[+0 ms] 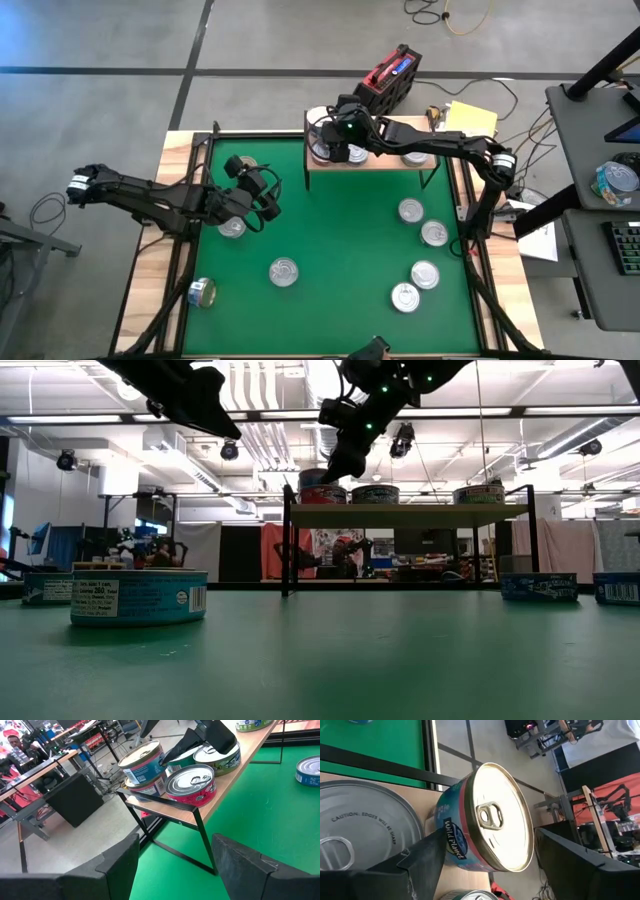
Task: Stack canned seafood by type on shelf
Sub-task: Stack the blue/pink tuna can on top of the other blue/pink tuna can on the shelf
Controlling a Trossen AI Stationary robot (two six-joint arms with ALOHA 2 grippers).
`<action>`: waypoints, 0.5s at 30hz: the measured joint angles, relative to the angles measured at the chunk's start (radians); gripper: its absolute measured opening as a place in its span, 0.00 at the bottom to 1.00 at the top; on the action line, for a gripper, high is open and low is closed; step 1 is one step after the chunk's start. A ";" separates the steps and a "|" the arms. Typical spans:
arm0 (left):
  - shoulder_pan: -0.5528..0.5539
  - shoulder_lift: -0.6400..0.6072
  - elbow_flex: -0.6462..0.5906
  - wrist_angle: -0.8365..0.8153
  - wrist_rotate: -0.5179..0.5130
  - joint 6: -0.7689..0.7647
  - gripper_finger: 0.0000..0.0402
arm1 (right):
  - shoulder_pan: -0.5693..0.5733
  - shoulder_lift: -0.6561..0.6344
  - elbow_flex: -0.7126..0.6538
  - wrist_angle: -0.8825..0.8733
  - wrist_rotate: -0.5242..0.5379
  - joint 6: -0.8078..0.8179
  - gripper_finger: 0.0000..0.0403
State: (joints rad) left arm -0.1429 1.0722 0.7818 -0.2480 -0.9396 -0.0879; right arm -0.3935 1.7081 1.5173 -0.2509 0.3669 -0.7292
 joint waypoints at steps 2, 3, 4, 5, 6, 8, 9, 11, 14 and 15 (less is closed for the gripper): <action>0.000 0.000 0.000 0.000 0.000 0.000 0.58 | -0.001 0.000 0.000 0.002 0.000 -0.002 0.71; 0.000 0.000 0.000 0.000 0.000 0.000 0.58 | -0.002 0.000 0.000 0.002 0.000 -0.004 0.71; 0.000 0.000 0.000 0.000 0.000 0.000 0.58 | -0.003 0.000 0.000 0.002 0.000 -0.004 0.71; 0.000 0.000 0.000 0.000 0.000 0.000 0.58 | -0.004 0.000 0.000 0.002 0.000 -0.004 0.71; 0.000 0.000 0.000 0.000 0.000 0.000 0.58 | -0.006 0.000 0.000 0.002 0.000 -0.004 0.71; 0.000 0.000 0.000 0.000 0.000 0.000 0.58 | -0.008 0.000 0.000 0.002 0.000 -0.005 0.72; 0.000 0.000 0.000 0.000 0.000 0.000 0.58 | -0.010 0.000 0.000 0.002 0.000 -0.005 0.72; 0.000 0.000 0.000 0.000 0.001 0.000 0.58 | -0.013 0.000 0.000 0.002 0.000 -0.005 0.72; 0.000 0.000 0.000 0.000 0.001 0.000 0.58 | -0.016 0.000 0.000 0.002 0.000 -0.005 0.71; 0.000 0.000 0.000 0.000 0.000 0.000 0.58 | -0.017 0.000 0.000 0.002 0.001 -0.006 0.70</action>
State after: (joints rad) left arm -0.1429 1.0721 0.7818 -0.2478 -0.9394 -0.0879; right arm -0.4108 1.7081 1.5173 -0.2485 0.3674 -0.7348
